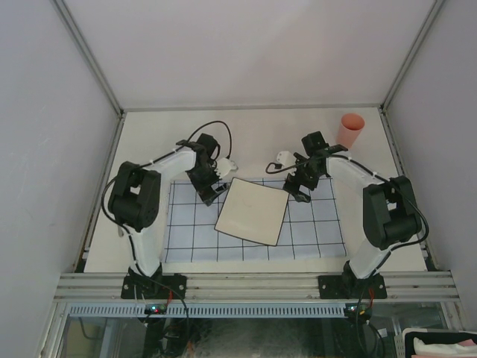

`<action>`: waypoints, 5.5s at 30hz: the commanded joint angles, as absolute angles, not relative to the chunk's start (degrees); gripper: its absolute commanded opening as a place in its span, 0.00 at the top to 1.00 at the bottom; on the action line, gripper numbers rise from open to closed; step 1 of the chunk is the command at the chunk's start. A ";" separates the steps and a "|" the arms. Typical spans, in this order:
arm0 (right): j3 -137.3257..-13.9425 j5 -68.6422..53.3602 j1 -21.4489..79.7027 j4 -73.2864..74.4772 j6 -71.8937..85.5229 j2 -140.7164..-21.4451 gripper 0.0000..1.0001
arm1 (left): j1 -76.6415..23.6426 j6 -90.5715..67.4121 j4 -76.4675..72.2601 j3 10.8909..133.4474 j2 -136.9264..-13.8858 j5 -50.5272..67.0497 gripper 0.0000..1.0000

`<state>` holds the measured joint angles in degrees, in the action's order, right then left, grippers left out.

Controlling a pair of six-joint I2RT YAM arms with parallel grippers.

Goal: Set the dinner table for one person
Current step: Adjust the napkin at the center of the board.

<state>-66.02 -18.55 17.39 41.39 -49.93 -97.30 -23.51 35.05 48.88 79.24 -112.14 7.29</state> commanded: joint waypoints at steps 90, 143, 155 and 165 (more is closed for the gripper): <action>-64.88 -28.11 5.84 48.85 -42.57 -70.23 0.00 | -27.40 33.13 44.50 65.55 -98.81 7.30 0.00; -62.52 -27.83 3.06 49.44 -44.49 -68.54 0.00 | -28.13 34.10 41.92 70.61 -112.83 4.62 0.00; -62.50 -27.69 1.77 49.79 -45.18 -67.91 0.00 | -28.12 34.04 42.64 72.50 -114.03 3.52 0.00; -62.51 -27.85 0.64 52.22 -45.07 -65.84 0.00 | -28.12 33.60 45.11 77.51 -115.70 4.23 0.00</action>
